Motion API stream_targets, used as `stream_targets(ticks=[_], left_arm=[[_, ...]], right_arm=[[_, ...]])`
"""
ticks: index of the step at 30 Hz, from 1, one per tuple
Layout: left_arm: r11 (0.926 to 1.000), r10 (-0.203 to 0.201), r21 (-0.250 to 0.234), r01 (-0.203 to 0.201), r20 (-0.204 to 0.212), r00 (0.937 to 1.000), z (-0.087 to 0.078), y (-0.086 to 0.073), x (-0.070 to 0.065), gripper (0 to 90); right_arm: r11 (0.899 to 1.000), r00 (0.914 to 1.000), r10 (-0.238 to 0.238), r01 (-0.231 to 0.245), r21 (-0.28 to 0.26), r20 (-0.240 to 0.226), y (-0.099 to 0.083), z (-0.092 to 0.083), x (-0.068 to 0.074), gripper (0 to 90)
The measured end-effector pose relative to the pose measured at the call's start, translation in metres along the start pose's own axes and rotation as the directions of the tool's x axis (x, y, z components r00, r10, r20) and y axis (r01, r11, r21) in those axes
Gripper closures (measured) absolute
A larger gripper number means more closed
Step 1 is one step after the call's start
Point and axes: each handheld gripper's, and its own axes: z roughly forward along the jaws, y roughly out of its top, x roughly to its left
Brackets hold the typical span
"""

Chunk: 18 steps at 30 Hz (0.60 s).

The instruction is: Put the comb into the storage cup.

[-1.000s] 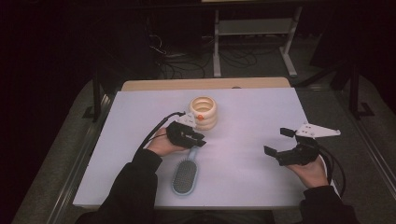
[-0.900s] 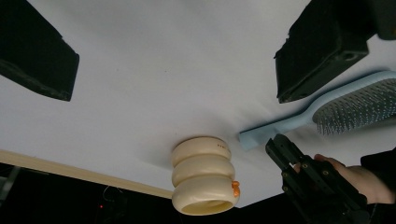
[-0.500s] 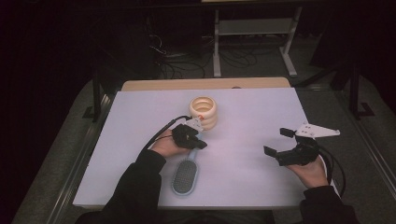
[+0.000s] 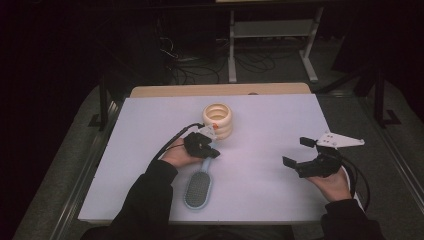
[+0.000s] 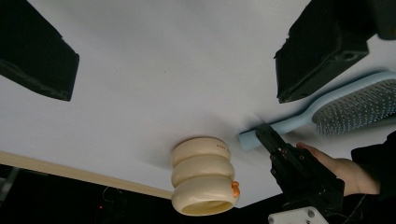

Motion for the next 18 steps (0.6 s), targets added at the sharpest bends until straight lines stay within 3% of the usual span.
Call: stream_targets(ticks=[18], left_arm=[[0.9984,-0.057,0.002,0.057,-0.047,0.9973,-0.014,-0.021,0.010,90.0]], right_arm=[[1.000,1.0000,0.002,-0.002,0.010,0.001,-0.001,0.001,0.000,0.0]])
